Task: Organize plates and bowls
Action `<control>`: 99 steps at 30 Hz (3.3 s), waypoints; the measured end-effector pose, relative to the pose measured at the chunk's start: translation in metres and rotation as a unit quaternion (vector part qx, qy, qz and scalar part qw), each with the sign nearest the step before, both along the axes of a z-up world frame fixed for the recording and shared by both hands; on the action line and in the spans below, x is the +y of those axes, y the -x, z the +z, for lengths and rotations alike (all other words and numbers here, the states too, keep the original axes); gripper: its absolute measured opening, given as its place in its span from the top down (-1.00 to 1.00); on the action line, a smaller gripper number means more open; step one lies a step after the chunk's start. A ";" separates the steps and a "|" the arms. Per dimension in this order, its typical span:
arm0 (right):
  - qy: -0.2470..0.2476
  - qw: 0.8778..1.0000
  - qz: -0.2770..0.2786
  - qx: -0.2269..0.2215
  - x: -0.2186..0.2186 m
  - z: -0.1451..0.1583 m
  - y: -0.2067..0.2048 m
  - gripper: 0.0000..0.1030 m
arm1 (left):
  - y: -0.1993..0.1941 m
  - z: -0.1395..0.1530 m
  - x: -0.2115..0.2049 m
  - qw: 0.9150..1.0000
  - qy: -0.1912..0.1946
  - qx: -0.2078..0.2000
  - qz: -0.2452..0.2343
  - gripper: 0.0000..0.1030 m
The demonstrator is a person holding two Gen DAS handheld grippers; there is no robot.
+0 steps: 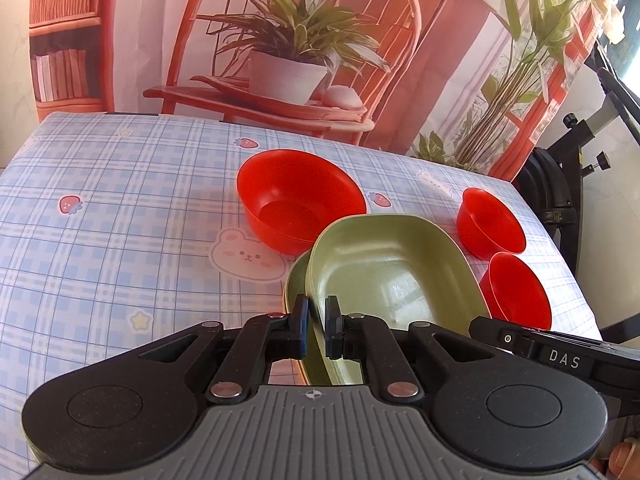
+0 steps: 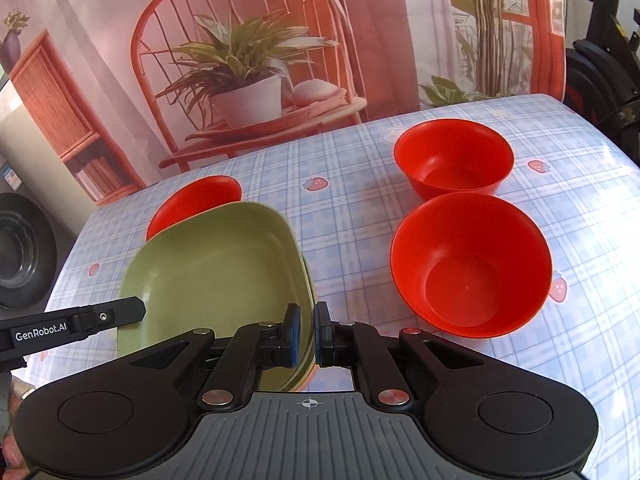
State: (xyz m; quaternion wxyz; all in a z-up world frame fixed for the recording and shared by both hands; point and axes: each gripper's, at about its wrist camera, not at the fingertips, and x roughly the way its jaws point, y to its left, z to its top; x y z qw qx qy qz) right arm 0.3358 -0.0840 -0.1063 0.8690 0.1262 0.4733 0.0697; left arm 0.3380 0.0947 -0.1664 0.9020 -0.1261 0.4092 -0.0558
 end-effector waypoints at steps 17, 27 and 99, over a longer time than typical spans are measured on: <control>0.002 1.000 0.009 0.005 0.005 -0.009 0.000 0.87 | -0.005 -0.014 0.001 1.000 -0.017 0.009 0.002 0.84; 0.015 1.000 0.015 -0.005 0.008 -0.008 0.001 0.87 | -0.006 -0.015 -0.005 0.999 -0.034 0.000 -0.002 0.84; -0.009 0.999 -0.023 -0.033 -0.011 0.008 0.003 0.84 | -0.037 0.062 0.042 0.995 -0.013 -0.060 -0.077 0.76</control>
